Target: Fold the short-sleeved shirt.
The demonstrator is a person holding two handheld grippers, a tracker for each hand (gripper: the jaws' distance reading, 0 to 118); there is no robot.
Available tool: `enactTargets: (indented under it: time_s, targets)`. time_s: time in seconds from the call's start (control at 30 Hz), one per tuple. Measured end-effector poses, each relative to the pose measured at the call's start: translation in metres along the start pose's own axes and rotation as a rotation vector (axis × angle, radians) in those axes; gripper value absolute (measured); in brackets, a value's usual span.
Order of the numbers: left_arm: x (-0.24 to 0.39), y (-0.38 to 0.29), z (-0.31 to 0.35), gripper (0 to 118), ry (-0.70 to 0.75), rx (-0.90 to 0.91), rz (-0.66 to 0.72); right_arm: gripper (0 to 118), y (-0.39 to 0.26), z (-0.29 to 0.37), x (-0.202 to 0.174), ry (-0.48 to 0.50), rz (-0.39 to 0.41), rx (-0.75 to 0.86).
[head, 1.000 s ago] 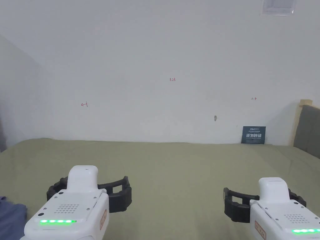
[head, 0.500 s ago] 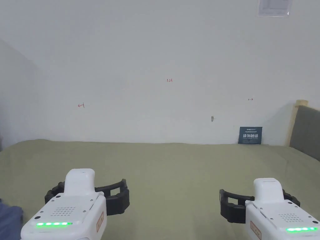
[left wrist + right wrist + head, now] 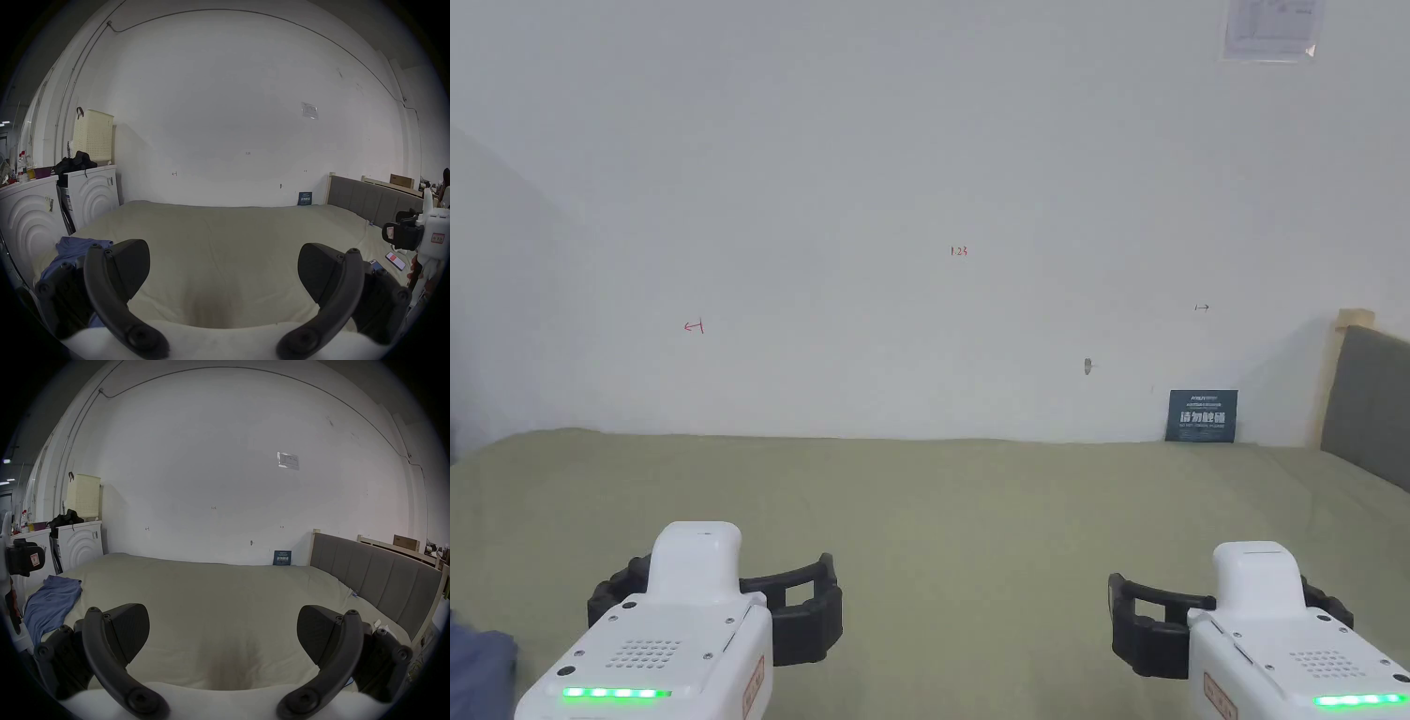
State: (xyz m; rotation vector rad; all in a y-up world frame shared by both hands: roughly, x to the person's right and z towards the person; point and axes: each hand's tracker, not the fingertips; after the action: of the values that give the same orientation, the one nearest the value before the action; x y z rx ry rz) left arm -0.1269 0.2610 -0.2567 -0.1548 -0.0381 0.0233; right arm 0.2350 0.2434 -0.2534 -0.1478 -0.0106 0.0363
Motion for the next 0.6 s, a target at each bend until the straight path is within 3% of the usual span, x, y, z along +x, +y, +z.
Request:
enactTargets:
  time_s: [0.6]
  targets:
    - [0.0036,0.0014,0.0029,118,0.022,0.041,-0.045,118,0.0028,0.0026,-0.006,0.002,0.018,0.039]
